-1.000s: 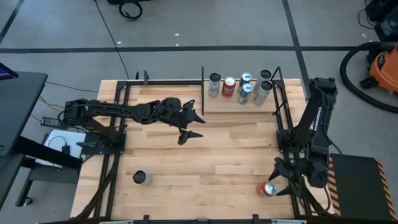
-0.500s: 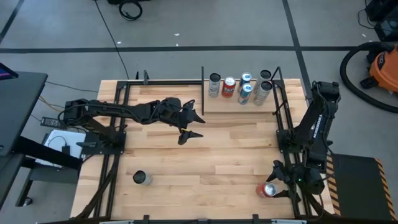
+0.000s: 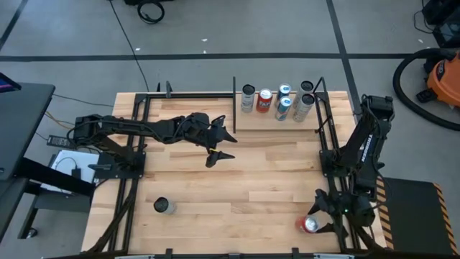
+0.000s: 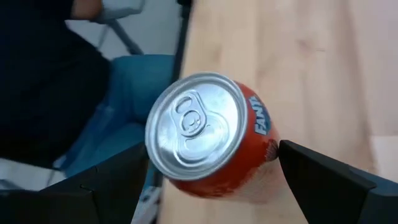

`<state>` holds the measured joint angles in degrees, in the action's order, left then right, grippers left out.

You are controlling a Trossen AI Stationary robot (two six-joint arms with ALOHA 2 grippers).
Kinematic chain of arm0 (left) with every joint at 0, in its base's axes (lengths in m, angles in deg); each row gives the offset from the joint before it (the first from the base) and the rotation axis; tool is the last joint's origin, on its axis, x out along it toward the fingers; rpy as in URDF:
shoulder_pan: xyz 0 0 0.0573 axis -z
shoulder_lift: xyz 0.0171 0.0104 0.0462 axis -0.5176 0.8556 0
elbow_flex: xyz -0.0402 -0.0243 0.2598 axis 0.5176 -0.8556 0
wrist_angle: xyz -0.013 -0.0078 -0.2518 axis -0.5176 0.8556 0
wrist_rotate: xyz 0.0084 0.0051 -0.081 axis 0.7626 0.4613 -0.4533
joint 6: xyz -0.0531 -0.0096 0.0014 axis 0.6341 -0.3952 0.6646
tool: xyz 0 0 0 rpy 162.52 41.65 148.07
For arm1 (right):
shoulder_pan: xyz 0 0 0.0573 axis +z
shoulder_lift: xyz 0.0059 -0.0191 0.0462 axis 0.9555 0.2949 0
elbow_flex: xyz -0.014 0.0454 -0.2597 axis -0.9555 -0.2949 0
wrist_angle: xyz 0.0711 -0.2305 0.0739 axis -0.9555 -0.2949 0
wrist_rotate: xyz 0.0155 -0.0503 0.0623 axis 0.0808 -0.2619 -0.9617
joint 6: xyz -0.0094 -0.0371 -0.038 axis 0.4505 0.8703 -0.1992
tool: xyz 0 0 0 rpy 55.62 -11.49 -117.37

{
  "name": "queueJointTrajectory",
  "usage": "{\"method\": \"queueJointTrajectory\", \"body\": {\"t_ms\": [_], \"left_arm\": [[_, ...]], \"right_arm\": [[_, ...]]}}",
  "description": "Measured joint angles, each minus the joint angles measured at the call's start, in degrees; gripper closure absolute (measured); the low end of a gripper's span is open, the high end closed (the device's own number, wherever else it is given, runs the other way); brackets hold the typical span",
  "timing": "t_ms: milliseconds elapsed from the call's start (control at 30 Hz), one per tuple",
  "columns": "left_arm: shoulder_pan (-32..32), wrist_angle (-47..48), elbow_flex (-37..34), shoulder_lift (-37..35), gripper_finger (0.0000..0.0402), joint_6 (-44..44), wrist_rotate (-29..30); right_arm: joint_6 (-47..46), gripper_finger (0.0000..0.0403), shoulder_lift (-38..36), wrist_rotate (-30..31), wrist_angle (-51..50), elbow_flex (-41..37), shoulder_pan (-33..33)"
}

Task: Place canned beverage on shelf
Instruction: Put the red soda can on the shelf aligned with the other red soda can

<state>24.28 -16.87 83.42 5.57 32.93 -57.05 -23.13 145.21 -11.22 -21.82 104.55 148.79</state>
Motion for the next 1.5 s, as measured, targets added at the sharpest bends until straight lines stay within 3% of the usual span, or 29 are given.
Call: {"method": "queueJointTrajectory", "body": {"t_ms": [1500], "left_arm": [[0.0,0.0,0.0,0.0,0.0088,1.6,0.0]], "right_arm": [[4.8,0.0039,-0.1,-0.3,9.9,0.0,-3.0]]}}
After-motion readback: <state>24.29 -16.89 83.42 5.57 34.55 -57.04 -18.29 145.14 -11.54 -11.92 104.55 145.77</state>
